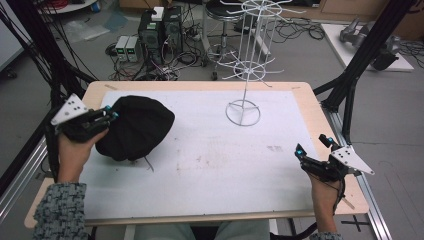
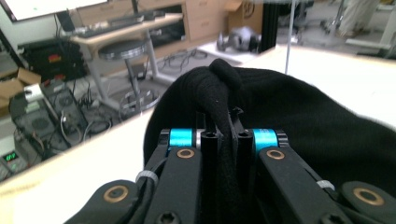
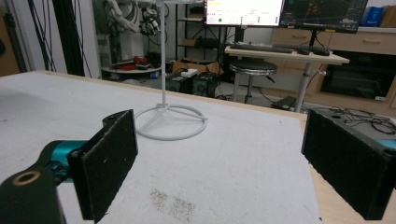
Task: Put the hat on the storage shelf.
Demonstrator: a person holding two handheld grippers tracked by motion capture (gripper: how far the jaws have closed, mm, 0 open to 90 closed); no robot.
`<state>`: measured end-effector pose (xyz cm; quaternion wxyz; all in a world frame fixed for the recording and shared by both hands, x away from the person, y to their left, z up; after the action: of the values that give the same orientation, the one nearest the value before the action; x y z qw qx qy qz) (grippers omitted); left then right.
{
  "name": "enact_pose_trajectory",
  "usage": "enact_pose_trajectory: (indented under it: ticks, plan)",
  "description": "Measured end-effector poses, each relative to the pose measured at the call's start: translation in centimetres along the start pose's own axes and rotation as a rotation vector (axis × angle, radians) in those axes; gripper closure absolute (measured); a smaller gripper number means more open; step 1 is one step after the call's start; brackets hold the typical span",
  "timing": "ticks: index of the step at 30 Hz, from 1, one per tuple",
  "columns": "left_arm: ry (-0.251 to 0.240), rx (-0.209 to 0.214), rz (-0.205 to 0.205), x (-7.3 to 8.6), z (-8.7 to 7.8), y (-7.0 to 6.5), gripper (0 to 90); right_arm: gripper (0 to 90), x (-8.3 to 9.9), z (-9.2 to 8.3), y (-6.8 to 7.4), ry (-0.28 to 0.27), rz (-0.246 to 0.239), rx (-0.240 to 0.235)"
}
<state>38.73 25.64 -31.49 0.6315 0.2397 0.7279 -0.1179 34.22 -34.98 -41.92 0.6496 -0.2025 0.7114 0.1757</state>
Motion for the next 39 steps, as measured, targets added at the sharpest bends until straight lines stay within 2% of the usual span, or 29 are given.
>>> enact_pose_trajectory:
  ticks: [11,17,23,26,31,39]
  plan:
    - [-0.101,0.001,0.020,-9.0,0.4,3.9,85.9,9.7,0.1,-0.2,-0.3,-0.004,0.010,0.005]
    - [-0.154,0.011,0.036,-13.3,0.9,5.0,85.9,9.7,0.2,-0.3,-0.6,-0.007,0.015,0.006]
    - [-0.187,0.035,0.040,-16.7,1.5,5.2,85.9,9.7,0.2,-0.4,-0.7,-0.010,0.021,0.009]
    - [-0.187,0.041,0.047,-18.3,1.8,5.0,85.9,9.7,0.3,-0.4,-0.8,-0.009,0.023,0.009]
    - [-0.209,0.075,0.082,-21.2,2.2,4.1,85.8,9.7,0.5,-0.3,-0.9,-0.002,0.030,0.007]
    - [-0.246,0.114,0.067,-24.7,3.7,3.0,85.9,9.7,0.6,-0.2,-1.0,-0.001,0.034,0.006]
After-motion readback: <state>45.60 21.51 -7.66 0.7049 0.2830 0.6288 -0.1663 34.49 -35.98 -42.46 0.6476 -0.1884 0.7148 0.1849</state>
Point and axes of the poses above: each handheld gripper's, and its own axes: z roughly forward along the jaws, x roughly out of its underside, y roughly to its left, the point moved 6 cm from there along z, roughly forward along the jaws, and after that the axes turned 9 degrees about -x, right-handed, at the moved point
